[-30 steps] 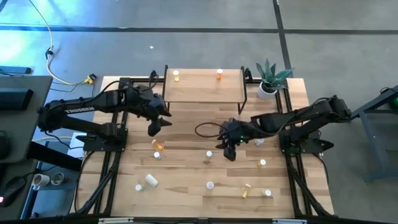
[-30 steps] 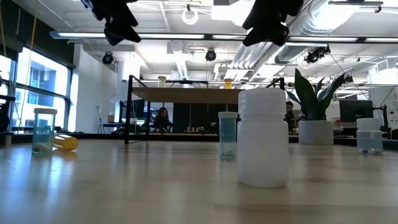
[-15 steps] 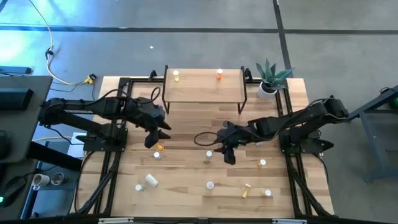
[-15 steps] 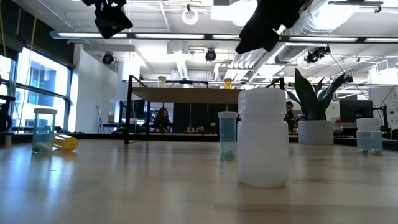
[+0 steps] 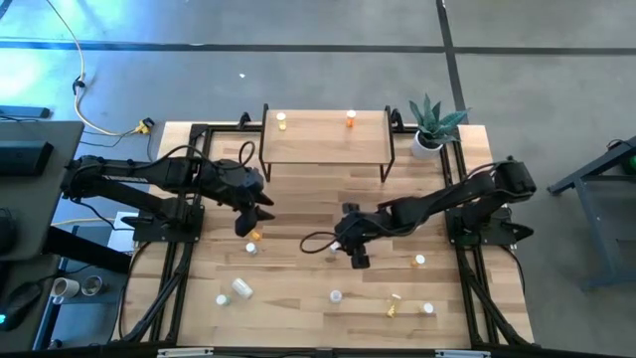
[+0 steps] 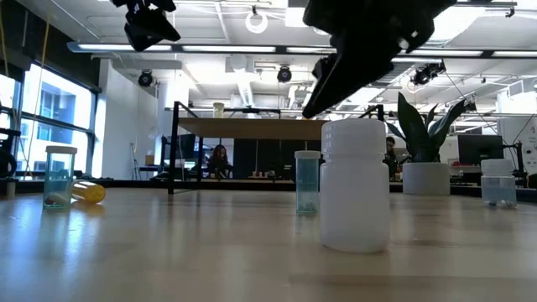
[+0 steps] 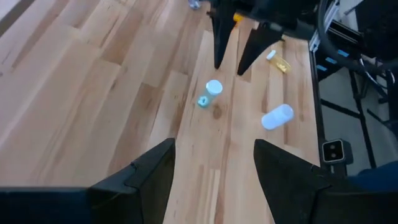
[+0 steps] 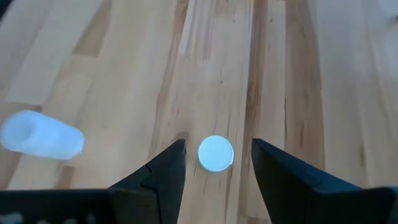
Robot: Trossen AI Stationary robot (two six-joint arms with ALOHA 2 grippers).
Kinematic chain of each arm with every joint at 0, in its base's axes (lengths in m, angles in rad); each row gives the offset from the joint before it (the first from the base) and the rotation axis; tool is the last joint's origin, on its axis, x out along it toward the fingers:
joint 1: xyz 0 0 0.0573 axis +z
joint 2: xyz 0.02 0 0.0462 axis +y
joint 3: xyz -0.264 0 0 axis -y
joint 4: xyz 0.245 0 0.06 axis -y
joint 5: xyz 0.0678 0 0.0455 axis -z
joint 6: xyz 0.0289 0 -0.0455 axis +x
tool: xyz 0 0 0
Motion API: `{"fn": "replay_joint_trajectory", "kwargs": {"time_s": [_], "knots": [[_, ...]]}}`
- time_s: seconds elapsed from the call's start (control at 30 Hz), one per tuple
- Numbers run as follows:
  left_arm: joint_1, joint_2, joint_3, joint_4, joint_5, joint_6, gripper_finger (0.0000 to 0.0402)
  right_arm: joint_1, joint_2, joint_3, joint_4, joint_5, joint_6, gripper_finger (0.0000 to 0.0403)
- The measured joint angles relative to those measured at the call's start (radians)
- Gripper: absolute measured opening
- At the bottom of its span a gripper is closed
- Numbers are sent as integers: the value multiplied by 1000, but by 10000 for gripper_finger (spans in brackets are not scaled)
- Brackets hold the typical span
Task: Pick and place medicine bottles onto shelf by color
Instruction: Put the right blue medicine bottle on the shelf
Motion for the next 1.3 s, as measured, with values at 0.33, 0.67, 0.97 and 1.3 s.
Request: {"fn": "replay_joint_trajectory", "kwargs": {"time_s": [0.33, 0.67, 0.97, 1.3], "knots": [[0, 0, 0, 0, -3, -26, 209, -7, 67, 0, 40, -2, 35, 176], [1, 0, 0, 1, -3, -29, 209, -20, 77, 0, 73, -25, 38, 226], [0, 0, 0, 0, -15, -28, 209, -24, 128, 1, 89, -36, 31, 229], [2, 0, 0, -1, -23, -26, 209, -25, 161, 1, 83, -44, 31, 222]]}}
